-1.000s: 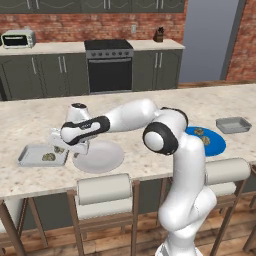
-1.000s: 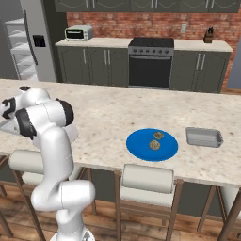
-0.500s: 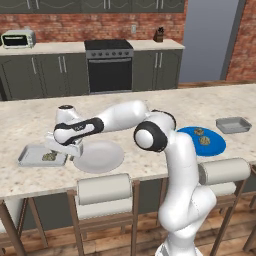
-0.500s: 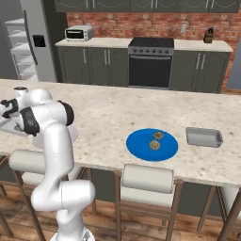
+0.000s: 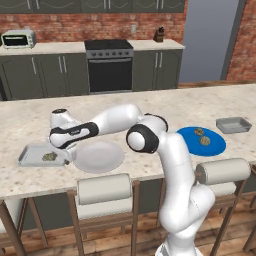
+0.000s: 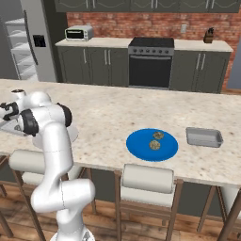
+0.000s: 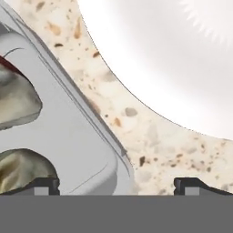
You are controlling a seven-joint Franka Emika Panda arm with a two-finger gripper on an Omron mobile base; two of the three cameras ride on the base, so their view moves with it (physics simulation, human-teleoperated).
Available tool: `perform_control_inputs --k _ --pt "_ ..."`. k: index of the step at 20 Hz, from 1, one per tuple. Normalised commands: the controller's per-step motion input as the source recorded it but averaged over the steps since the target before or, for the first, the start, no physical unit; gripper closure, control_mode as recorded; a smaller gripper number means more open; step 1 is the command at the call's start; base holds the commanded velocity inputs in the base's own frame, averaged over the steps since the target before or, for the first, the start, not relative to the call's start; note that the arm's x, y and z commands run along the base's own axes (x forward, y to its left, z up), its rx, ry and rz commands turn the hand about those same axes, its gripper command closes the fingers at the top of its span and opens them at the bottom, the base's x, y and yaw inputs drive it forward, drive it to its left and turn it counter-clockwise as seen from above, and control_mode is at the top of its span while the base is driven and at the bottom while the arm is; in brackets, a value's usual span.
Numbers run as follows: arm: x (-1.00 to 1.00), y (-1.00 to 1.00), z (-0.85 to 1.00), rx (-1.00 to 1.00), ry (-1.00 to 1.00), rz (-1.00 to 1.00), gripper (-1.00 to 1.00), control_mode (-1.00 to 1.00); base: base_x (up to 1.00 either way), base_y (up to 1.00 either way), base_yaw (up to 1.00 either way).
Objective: Place two dumplings into each of the tupperware containers and then place the containers in the fridge.
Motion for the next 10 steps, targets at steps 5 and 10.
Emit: perform_control_inputs --k 5,10 --pt "0.11 -0.02 -0.32 0.00 0.00 -0.34 -1.00 -1.00 0.00 0.00 0.00" --pt "0.09 0.00 -0.45 0.00 0.00 -0.28 -1.00 -1.00 0.00 0.00 0.00"
